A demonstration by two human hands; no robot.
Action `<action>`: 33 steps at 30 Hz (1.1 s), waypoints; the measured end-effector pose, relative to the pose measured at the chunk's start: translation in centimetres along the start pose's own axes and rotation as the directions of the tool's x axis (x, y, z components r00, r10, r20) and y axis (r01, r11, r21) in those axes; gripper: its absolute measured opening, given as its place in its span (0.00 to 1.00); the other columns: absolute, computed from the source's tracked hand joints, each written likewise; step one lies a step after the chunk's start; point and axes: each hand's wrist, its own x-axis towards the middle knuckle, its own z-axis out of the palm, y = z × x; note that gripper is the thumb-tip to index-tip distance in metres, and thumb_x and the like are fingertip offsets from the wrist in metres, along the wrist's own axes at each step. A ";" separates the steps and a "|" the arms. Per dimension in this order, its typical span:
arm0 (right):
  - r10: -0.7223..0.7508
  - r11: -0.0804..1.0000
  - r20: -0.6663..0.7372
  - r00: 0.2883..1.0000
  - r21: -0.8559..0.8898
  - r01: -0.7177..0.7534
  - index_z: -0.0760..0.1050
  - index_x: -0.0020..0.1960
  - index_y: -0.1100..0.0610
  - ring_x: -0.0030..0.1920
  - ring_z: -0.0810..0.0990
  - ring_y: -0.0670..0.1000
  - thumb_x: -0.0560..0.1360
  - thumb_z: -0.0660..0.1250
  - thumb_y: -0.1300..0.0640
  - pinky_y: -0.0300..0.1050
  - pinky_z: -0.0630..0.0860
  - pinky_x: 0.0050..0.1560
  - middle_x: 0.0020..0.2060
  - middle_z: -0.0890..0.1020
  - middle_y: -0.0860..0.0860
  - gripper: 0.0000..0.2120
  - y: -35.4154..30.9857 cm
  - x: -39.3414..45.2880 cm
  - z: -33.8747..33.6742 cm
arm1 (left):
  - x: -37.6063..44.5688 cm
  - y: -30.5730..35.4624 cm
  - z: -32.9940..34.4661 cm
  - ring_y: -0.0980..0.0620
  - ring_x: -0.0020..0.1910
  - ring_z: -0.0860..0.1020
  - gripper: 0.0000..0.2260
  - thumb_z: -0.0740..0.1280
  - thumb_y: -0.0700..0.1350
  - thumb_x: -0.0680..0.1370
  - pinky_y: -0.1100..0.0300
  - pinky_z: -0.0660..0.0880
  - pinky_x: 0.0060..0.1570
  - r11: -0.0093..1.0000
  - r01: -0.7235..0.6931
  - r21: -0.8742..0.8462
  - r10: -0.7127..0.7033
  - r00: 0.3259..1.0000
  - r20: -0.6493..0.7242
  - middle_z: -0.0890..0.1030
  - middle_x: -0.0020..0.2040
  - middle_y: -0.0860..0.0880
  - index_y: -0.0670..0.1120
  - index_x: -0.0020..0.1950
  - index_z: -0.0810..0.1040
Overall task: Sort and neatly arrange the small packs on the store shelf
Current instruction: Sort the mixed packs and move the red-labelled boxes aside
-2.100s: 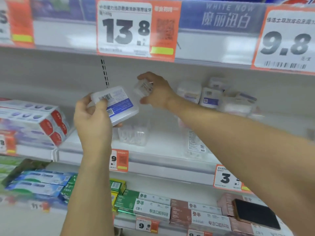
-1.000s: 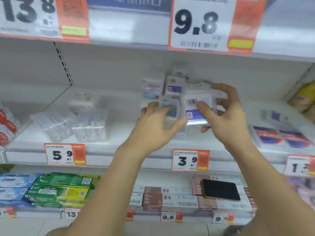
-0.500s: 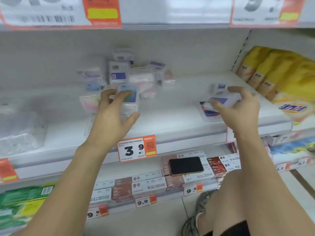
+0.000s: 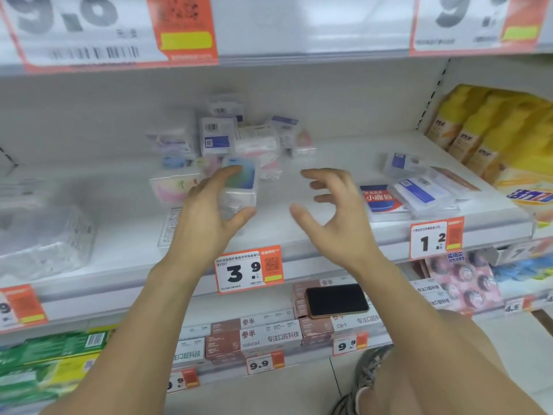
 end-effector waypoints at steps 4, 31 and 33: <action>0.004 0.994 0.365 0.931 0.101 -0.044 0.56 0.77 0.39 0.78 0.54 0.44 0.69 0.76 0.42 0.48 0.68 0.72 0.76 0.59 0.48 0.44 -0.7 0.5 2.3 | -0.2 0.4 -0.7 0.62 0.55 0.75 0.34 0.78 0.47 0.66 0.78 0.66 0.52 0.991 -0.020 -0.131 0.023 1.000 0.019 0.78 0.60 0.58 0.56 0.69 0.69; 0.407 0.889 0.211 0.889 0.131 -0.438 0.72 0.60 0.54 0.32 0.84 0.51 0.81 0.61 0.43 0.41 0.79 0.31 0.49 0.83 0.54 0.16 0.0 3.4 3.6 | -0.1 -1.9 -5.4 0.53 0.26 0.63 0.22 0.55 0.51 0.83 0.60 0.60 0.26 0.950 0.283 -0.133 -0.312 0.831 -0.461 0.62 0.27 0.48 0.45 0.31 0.58; 0.375 0.914 0.215 0.902 0.078 -0.399 0.72 0.64 0.50 0.45 0.85 0.51 0.78 0.67 0.46 0.45 0.82 0.42 0.53 0.82 0.52 0.17 0.2 3.4 4.1 | -0.3 -2.4 -5.7 0.56 0.26 0.65 0.21 0.55 0.51 0.83 0.66 0.59 0.25 0.954 0.272 -0.126 -0.299 0.838 -0.457 0.64 0.27 0.48 0.45 0.32 0.61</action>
